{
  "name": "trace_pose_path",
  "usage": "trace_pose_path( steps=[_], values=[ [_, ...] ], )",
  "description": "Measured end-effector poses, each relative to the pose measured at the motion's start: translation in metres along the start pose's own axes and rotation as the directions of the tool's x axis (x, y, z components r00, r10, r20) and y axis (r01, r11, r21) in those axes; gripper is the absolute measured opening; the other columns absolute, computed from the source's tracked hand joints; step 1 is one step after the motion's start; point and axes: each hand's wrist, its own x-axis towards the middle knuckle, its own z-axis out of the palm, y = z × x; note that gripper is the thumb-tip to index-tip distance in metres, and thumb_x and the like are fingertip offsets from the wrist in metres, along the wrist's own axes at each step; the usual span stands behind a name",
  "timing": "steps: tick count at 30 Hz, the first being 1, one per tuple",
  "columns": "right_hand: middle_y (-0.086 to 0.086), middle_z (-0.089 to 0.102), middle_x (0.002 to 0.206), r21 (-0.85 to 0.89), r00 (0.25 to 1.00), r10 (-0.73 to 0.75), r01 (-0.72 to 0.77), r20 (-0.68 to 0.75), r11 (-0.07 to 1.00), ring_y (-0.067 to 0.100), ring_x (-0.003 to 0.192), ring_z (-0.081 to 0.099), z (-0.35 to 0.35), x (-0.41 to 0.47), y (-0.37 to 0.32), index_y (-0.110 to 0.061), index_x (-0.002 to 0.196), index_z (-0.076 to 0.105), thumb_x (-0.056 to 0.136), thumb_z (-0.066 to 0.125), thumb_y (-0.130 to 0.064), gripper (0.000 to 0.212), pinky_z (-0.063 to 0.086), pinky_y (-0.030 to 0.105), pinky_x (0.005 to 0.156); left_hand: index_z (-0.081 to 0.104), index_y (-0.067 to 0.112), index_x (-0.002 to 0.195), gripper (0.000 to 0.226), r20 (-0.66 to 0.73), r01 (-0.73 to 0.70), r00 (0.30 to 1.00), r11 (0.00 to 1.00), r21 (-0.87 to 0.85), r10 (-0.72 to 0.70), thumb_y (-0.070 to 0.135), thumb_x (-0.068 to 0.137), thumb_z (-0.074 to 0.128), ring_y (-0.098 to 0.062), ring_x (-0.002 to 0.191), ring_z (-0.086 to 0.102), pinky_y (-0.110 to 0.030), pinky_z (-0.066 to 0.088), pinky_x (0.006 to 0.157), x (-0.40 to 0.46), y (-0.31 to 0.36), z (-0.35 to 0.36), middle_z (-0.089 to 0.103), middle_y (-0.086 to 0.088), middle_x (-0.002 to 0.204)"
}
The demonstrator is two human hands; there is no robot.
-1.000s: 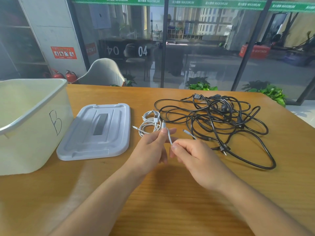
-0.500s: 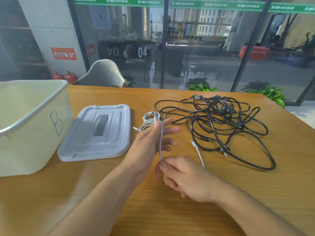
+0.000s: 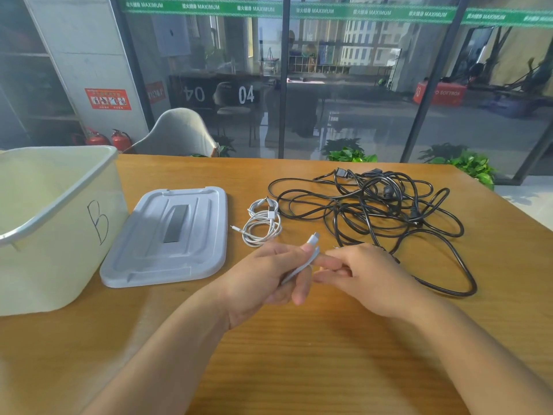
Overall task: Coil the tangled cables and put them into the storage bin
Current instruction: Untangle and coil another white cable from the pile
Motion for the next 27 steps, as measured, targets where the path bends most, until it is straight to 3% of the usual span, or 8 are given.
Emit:
trace_pose_path(
  steps=[5, 14, 19, 20, 21, 22, 23, 27],
  values=[
    [-0.015, 0.053, 0.067, -0.186, 0.959, -0.093, 0.043, -0.268, 0.982, -0.001, 0.066, 0.050, -0.010, 0.001, 0.005, -0.040, 0.073, 0.057, 0.087, 0.037, -0.083, 0.050, 0.031, 0.025, 0.058, 0.079, 0.019, 0.111, 0.046, 0.014, 0.062, 0.998, 0.992, 0.113, -0.064, 0.039, 0.113, 0.038, -0.009, 0.044, 0.027, -0.026, 0.032, 0.057, -0.003, 0.003, 0.005, 0.056, 0.001, 0.054],
    [-0.011, 0.043, 0.050, -0.080, 0.821, -0.067, 0.026, -0.567, 0.996, 0.005, 0.055, 0.049, -0.007, 0.000, -0.004, -0.029, 0.062, 0.055, 0.081, 0.058, -0.077, 0.052, 0.030, 0.025, 0.049, 0.077, 0.022, 0.106, 0.045, -0.057, 0.091, 0.995, 0.970, 0.227, -0.080, 0.045, 0.111, 0.039, -0.008, 0.046, 0.029, -0.035, 0.036, 0.075, -0.001, 0.006, 0.008, 0.056, 0.004, 0.054],
    [-0.008, 0.044, 0.047, 0.068, 0.848, 0.011, 0.029, -0.529, 0.997, 0.015, 0.050, 0.043, -0.004, 0.000, -0.009, -0.030, 0.062, 0.056, 0.086, 0.063, -0.071, 0.048, 0.032, 0.028, 0.048, 0.078, 0.008, 0.107, 0.055, -0.095, 0.098, 0.993, 0.936, 0.338, -0.070, 0.045, 0.112, 0.037, -0.004, 0.044, 0.032, -0.019, 0.035, 0.059, -0.001, 0.002, 0.009, 0.047, 0.009, 0.046],
    [-0.009, 0.044, 0.048, 0.088, 0.854, 0.018, 0.033, -0.519, 0.996, 0.014, 0.049, 0.042, -0.004, -0.001, -0.010, -0.031, 0.063, 0.057, 0.089, 0.062, -0.066, 0.045, 0.032, 0.028, 0.048, 0.078, 0.004, 0.102, 0.060, -0.110, 0.100, 0.992, 0.929, 0.357, -0.064, 0.045, 0.112, 0.036, -0.001, 0.042, 0.034, -0.018, 0.034, 0.058, -0.001, 0.002, 0.009, 0.059, -0.002, 0.076],
    [-0.010, 0.045, 0.048, 0.110, 0.861, 0.025, 0.036, -0.508, 0.993, 0.013, 0.048, 0.042, -0.004, -0.001, -0.010, -0.031, 0.064, 0.059, 0.093, 0.061, -0.061, 0.042, 0.032, 0.029, 0.049, 0.079, 0.003, 0.100, 0.061, -0.141, 0.106, 0.988, 0.925, 0.365, -0.058, 0.044, 0.113, 0.035, 0.005, 0.043, 0.032, -0.017, 0.034, 0.059, -0.001, 0.001, 0.009, 0.035, 0.035, 0.094],
    [-0.010, 0.047, 0.050, 0.135, 0.871, 0.033, 0.039, -0.490, 0.990, 0.012, 0.049, 0.043, -0.005, -0.001, -0.010, -0.032, 0.066, 0.061, 0.097, 0.059, -0.056, 0.040, 0.033, 0.029, 0.049, 0.080, 0.005, 0.099, 0.061, -0.182, 0.118, 0.982, 0.924, 0.363, -0.054, 0.044, 0.113, 0.035, 0.009, 0.062, 0.064, -0.018, 0.034, 0.061, 0.000, 0.000, 0.008, 0.060, 0.022, 0.102],
    [-0.011, 0.049, 0.051, 0.163, 0.890, 0.040, 0.039, -0.454, 0.986, 0.010, 0.050, 0.044, -0.005, -0.001, -0.010, -0.033, 0.068, 0.062, 0.101, 0.058, -0.052, 0.038, 0.033, 0.029, 0.050, 0.081, 0.009, 0.098, 0.059, -0.226, 0.128, 0.973, 0.926, 0.356, -0.048, 0.045, 0.112, 0.036, 0.016, 0.095, 0.040, -0.019, 0.034, 0.063, 0.001, -0.001, 0.007, 0.071, 0.016, 0.106],
    [-0.013, 0.052, 0.057, 0.439, 0.995, 0.078, -0.042, -0.065, 0.897, 0.006, 0.052, 0.046, -0.001, -0.003, -0.019, -0.030, 0.087, 0.069, 0.108, 0.050, -0.038, 0.029, 0.048, 0.035, 0.055, 0.081, 0.019, 0.097, 0.054, -0.365, 0.129, 0.931, 0.913, 0.388, 0.024, 0.045, 0.112, 0.036, 0.007, 0.050, 0.046, -0.026, 0.035, 0.059, 0.004, -0.005, 0.005, 0.074, 0.010, 0.107]
  ],
)
